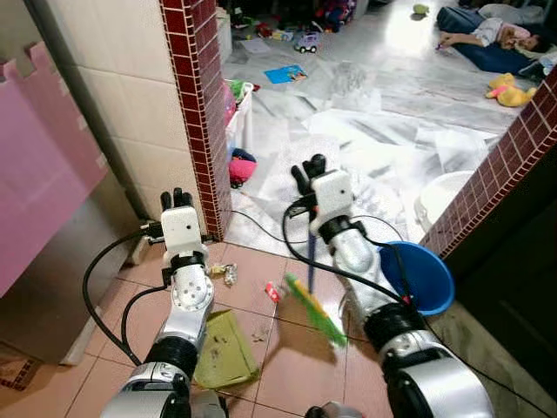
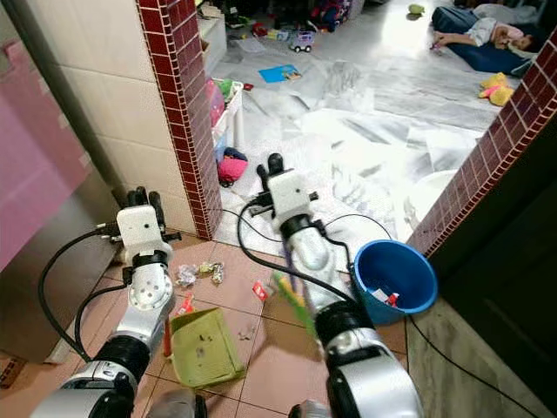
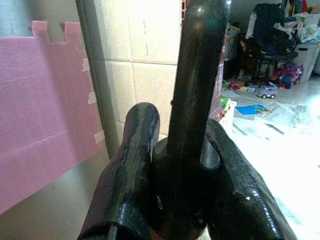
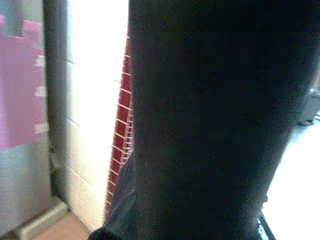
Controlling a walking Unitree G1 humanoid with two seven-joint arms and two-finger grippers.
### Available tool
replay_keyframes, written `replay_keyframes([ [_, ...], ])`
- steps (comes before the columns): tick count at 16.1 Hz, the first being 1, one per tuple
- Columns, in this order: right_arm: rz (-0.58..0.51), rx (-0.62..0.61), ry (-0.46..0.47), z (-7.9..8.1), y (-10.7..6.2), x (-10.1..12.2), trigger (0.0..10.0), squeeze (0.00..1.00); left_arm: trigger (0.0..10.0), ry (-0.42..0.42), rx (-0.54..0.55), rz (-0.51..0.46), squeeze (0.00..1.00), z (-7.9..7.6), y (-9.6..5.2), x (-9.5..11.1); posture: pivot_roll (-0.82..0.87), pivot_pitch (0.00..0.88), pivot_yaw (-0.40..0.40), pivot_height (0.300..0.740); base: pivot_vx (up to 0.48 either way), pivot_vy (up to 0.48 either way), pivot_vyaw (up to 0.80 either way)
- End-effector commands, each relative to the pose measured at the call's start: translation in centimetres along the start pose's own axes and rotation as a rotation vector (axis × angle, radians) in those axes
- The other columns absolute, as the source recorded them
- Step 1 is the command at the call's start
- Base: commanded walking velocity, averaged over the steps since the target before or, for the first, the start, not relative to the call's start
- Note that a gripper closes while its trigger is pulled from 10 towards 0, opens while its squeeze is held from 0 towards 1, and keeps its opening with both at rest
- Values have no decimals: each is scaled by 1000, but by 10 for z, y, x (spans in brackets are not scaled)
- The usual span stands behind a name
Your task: Sweep floor
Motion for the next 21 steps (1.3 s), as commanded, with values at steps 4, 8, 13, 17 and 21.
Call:
replay_keyframes([
  [4,-67,86,138,29,2,14,10000,0,10000,-141,67,173,0,2,-15,-31,58,0,-48,740,0,0,0],
  [8,-72,181,248,37,-5,15,10000,0,10000,-158,31,199,0,-2,-14,-33,49,0,-34,740,0,0,0],
  [13,-184,267,303,-2,6,53,10000,0,10000,-154,22,211,0,-1,-14,-35,38,0,-25,740,0,0,0],
  [17,-345,143,173,-54,25,100,10000,0,10000,-138,-8,206,0,-5,-11,-33,35,0,-23,740,0,0,0],
  [21,-324,35,-49,-63,25,86,10000,0,10000,-117,-38,129,0,-6,-5,-18,35,0,-25,740,0,0,0],
])
Point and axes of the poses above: a point about 5 cm out from each wrist's last joint towards the gripper, its own y axis pointing out of the wrist towards the gripper, its own x axis along the axis of the wrist's last joint, z = x × y, the point moved 4 cm from there along y, pointing out of the wrist towards the gripper, and after that the axes turned 13 degrees about -y, right-handed, at the moved point
